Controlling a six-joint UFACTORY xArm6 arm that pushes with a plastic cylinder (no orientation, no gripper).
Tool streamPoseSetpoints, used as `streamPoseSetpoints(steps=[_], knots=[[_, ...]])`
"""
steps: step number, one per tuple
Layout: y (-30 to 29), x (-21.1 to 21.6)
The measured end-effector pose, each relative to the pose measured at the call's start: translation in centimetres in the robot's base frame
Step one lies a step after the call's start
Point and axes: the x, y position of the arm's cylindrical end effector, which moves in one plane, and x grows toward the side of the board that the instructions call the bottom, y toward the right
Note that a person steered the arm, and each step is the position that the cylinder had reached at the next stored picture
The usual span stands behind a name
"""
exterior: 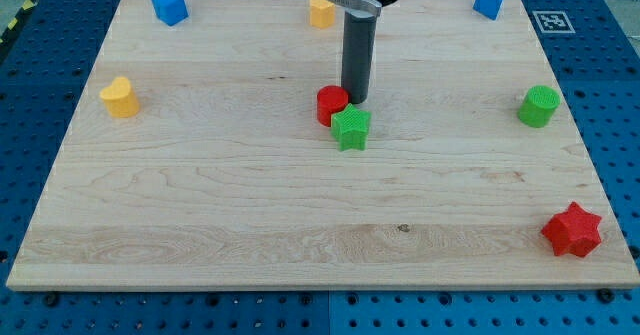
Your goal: Move the red circle to the bottom left corner
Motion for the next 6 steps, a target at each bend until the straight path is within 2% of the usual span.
streamPoseSetpoints(steps=[4, 6], knots=[[-13.4, 8.2], [-13.5, 11.4]])
